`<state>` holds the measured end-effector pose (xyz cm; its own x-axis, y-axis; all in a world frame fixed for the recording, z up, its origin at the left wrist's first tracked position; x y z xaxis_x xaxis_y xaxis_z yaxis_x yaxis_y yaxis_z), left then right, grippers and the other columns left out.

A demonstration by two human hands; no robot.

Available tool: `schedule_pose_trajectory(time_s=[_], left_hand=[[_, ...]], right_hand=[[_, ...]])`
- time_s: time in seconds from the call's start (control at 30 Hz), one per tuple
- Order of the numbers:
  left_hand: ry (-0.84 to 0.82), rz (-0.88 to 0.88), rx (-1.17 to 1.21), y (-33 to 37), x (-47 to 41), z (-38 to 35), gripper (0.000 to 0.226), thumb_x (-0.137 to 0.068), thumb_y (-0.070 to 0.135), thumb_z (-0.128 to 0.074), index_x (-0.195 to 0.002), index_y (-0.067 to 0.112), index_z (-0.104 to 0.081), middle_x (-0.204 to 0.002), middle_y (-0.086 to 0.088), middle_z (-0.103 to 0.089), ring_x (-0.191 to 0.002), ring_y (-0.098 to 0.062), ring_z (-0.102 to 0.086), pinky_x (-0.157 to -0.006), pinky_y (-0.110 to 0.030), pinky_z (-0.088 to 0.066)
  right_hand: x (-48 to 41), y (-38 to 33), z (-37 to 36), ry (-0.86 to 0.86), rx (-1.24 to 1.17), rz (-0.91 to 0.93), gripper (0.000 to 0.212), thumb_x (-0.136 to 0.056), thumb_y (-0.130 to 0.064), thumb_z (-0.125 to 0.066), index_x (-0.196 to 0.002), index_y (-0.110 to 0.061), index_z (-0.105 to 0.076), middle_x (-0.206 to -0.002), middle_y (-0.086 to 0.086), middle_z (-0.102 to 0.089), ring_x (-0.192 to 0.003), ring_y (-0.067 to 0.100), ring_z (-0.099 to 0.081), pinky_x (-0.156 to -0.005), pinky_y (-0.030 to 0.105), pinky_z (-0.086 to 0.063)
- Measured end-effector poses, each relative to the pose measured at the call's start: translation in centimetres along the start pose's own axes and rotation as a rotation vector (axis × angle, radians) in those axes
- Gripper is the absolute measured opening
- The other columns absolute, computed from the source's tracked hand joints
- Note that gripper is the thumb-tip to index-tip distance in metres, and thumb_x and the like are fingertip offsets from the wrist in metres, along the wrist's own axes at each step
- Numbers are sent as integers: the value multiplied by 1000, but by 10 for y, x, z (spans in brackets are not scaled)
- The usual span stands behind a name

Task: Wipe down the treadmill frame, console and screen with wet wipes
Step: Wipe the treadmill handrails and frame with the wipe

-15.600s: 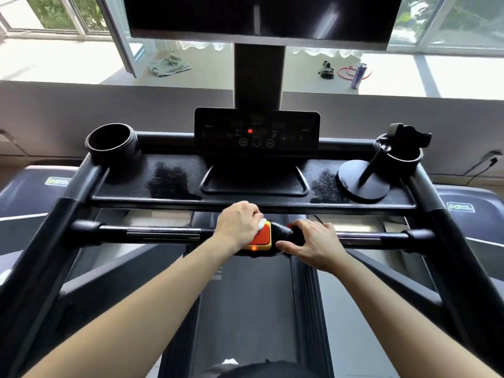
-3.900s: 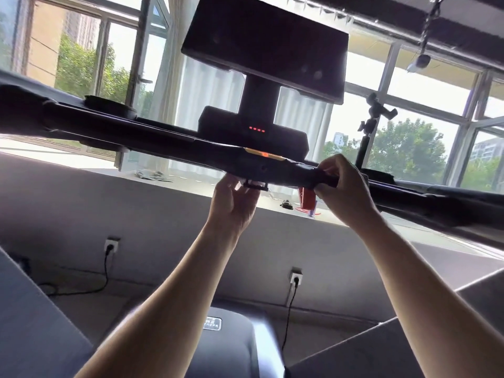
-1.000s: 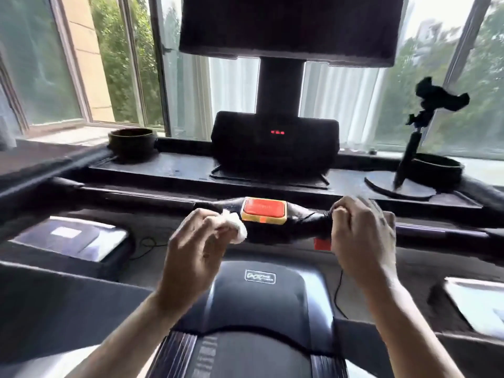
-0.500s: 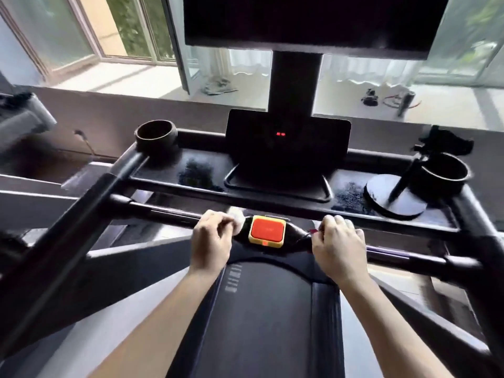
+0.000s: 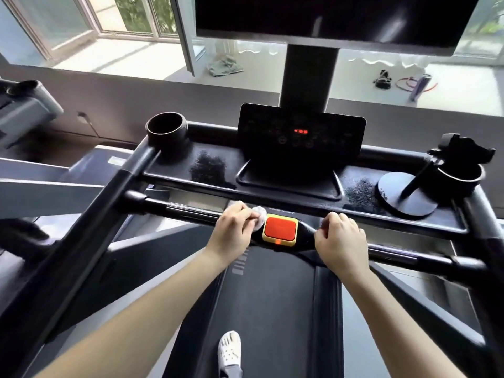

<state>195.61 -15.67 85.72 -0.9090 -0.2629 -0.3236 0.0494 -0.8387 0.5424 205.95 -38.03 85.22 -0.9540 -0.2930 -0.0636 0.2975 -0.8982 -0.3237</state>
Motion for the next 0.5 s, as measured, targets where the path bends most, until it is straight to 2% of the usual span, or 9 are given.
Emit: schedule_pose_trajectory(time_s=[0.07,0.17,0.23,0.33,0.4,0.5], left_hand=[[-48,-45,-29,-9,-8,-2,14,-94,7,-58,-88,11,-70,-87,-2,-59,-85,-23,-59,-82,-39,-51],[-94,9,-74,-36,-21,2,21,-94,18,-53,-82,13,-70,-84,0,-62,-83,-23,-56,-76,-47,-51],[-152,19,-57,-38,-24,-2,20,-96,19,-57,-88,14,-74,-88,1,-66,-87,-23,-59,-80,-45,-51],[-244,46,86,-34,-34,-8,18,-99,19,-59,-99,17,-77,-99,4,-73,-99,-20,-65,-88,-33,-47],[-269,40,122,-30,-38,-10,21,-101,23,-57,-102,20,-78,-102,6,-77,-100,-17,-67,-88,-32,-47],[-288,-76,124,-34,-33,-3,26,-102,31,-53,-106,26,-79,-101,9,-78,-95,-13,-68,-82,-31,-49]], right_hand=[[2,-27,-5,-18,-63,93,18,-91,-25,-62,-105,-13,-64,-104,4,-64,-104,30,-58,-88,42,-40],[2,-56,-20,-95,-120,149,25,-97,-26,-59,-117,-12,-65,-112,4,-67,-108,30,-60,-92,41,-41],[1,-52,-16,-69,-183,77,21,-100,-23,-56,-115,-12,-67,-111,5,-70,-106,29,-62,-90,40,-43],[-8,-45,-12,-101,-272,-44,17,-101,-22,-55,-106,-16,-69,-99,-1,-70,-97,24,-63,-79,34,-42],[-10,-46,-10,-126,-263,-67,14,-100,-23,-57,-100,-19,-70,-90,-8,-65,-90,21,-62,-74,32,-40],[-9,-49,-11,-130,-228,-74,10,-97,-23,-58,-97,-21,-69,-87,-8,-65,-84,19,-59,-72,32,-40]])
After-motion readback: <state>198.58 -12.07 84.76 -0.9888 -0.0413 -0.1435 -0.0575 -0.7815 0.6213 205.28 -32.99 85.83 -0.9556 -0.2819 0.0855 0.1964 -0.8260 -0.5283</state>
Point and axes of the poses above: each hand's wrist, its own x-axis away from the middle knuckle, its own z-axis out of the back of the hand, y = z × x, the point moved 7 cm from there along -x, towards the middle knuckle
